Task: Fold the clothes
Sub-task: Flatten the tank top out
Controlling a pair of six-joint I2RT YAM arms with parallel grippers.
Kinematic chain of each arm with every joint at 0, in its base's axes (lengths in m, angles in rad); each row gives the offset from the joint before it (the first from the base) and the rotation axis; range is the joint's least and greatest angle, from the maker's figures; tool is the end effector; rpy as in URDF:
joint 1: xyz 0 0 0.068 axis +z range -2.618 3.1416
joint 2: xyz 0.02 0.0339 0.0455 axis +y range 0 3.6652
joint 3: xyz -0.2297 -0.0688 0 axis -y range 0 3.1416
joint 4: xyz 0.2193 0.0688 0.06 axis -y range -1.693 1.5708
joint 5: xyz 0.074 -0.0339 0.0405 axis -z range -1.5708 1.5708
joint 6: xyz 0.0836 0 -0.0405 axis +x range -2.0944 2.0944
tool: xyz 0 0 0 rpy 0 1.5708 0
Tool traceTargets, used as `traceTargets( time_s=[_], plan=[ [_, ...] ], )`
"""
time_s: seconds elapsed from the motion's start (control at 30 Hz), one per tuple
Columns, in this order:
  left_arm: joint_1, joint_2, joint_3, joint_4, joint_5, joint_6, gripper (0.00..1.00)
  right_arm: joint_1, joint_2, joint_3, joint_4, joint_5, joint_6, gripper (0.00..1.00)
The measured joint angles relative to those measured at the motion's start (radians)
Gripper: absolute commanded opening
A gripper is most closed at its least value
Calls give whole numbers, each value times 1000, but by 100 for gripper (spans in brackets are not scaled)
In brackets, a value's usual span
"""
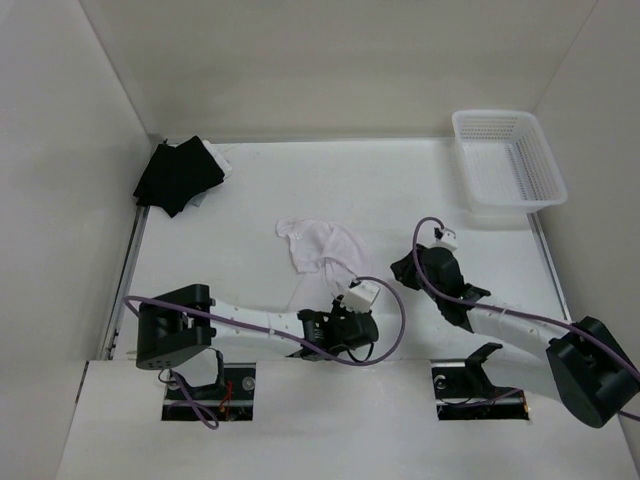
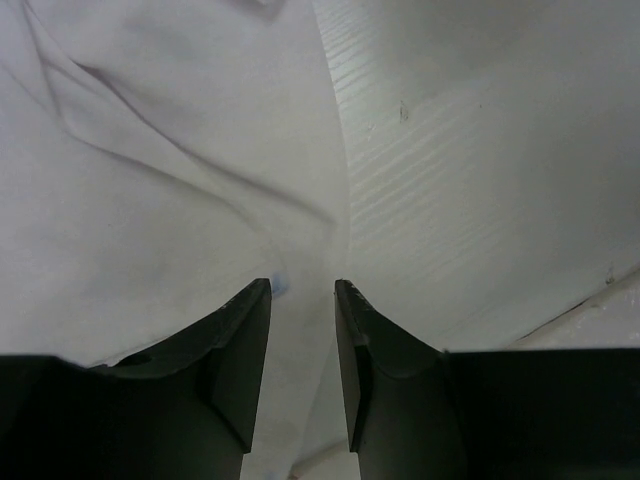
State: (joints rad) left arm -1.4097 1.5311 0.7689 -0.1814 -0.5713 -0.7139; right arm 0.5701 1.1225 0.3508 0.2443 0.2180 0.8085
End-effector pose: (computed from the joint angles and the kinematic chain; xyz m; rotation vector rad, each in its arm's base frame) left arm 0.0920 -0.2846 0.1181 0.5864 2.2685 -0.3267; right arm 0.2235 0.1218 0.1323 0.3878 2.1072 0.6012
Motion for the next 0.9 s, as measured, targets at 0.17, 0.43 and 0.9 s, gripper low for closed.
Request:
traceTargets(
  time_s=[0.17, 0.43, 0.9],
  plan=[
    [-11, 53, 43, -48, -59, -18, 31, -2, -2, -46, 23, -29, 1, 30],
    [-11, 72, 50, -77, -117, -32, 27, -2, -20, -55, 61, -51, 0, 30],
    [-11, 81, 50, -67, -126, -33, 19, -2, 6, -56, 80, -71, 0, 34]
  ],
)
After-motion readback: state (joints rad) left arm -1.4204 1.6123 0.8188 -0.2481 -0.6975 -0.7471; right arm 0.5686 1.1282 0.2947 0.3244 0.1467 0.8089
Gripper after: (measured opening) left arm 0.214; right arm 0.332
